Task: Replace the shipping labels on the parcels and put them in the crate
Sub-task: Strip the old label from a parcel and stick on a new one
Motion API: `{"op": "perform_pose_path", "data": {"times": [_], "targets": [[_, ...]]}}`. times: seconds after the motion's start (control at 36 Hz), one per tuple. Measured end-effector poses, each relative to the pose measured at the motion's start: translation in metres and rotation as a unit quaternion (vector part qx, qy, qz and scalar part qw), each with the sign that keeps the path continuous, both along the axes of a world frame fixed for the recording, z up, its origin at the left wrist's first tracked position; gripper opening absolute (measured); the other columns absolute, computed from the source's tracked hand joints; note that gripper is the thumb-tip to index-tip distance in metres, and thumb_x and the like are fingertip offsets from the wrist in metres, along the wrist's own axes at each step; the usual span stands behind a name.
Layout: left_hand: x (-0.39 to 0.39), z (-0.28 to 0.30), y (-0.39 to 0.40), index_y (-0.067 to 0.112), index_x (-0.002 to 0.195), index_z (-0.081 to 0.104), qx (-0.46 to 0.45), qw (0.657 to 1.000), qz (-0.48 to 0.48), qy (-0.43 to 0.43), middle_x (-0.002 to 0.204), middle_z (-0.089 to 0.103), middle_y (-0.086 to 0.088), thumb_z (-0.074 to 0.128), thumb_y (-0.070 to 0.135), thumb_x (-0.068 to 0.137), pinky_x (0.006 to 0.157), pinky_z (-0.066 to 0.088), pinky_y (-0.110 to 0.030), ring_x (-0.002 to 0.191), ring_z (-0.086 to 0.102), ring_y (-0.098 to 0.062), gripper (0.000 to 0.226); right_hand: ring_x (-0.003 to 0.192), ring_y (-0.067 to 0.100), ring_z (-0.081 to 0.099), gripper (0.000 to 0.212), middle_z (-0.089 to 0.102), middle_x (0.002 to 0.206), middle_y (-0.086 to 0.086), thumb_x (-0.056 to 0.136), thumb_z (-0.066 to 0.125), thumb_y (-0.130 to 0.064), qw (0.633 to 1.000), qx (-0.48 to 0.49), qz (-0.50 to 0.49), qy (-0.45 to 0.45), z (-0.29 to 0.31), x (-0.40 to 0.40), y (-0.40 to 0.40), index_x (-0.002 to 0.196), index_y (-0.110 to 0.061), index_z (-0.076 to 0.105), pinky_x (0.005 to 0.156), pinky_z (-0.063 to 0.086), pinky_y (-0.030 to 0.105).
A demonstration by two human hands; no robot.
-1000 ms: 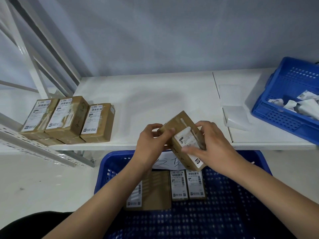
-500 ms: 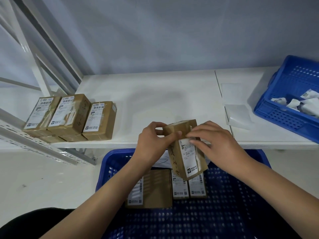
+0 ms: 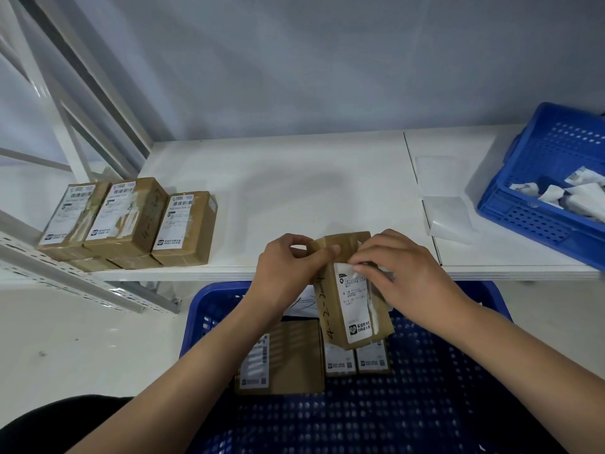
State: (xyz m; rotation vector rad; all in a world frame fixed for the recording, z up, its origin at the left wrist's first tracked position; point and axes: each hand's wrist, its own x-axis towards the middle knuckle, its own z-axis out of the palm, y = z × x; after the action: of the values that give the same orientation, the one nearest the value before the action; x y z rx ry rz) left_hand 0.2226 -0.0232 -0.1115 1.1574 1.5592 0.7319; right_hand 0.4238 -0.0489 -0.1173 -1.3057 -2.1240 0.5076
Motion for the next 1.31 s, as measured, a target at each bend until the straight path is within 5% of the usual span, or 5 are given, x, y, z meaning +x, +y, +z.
{"op": "perform_pose_path", "data": {"times": [0.64, 0.89, 1.31], "targets": [[-0.003, -0.004, 0.005, 0.015, 0.109, 0.066, -0.019, 1.0, -0.002, -0.003, 0.093, 0.076, -0.007, 0.081, 0.044, 0.082, 0.077, 0.065, -0.042, 0.084, 0.076, -0.02, 0.043, 0.096, 0.006, 0.05, 0.01, 0.062, 0.094, -0.008, 0.096, 0.063, -0.013, 1.0, -0.027, -0.001, -0.013, 0.009, -0.008, -0.003, 0.096, -0.013, 0.073, 0.087, 0.04, 0.017], [-0.004, 0.001, 0.006, 0.009, 0.115, 0.066, -0.041, 0.998, -0.003, -0.049, 0.09, 0.077, -0.007, 0.08, 0.037, 0.086, 0.067, 0.062, -0.027, 0.08, 0.076, -0.017, 0.043, 0.093, 0.005, 0.051, 0.009, 0.061, 0.094, -0.007, 0.096, 0.063, -0.012, 1.0, 0.003, 0.001, -0.027, 0.009, -0.01, -0.004, 0.097, -0.013, 0.072, 0.081, 0.044, 0.022], [-0.005, 0.005, 0.009, 0.004, 0.113, 0.068, -0.054, 0.995, 0.017, -0.079, 0.09, 0.078, -0.008, 0.08, 0.035, 0.087, 0.066, 0.061, -0.027, 0.08, 0.077, -0.019, 0.042, 0.096, 0.007, 0.053, 0.009, 0.063, 0.096, -0.004, 0.093, 0.066, -0.004, 0.999, 0.034, 0.002, -0.029, 0.008, -0.01, -0.005, 0.098, -0.01, 0.072, 0.081, 0.049, 0.025]]}}
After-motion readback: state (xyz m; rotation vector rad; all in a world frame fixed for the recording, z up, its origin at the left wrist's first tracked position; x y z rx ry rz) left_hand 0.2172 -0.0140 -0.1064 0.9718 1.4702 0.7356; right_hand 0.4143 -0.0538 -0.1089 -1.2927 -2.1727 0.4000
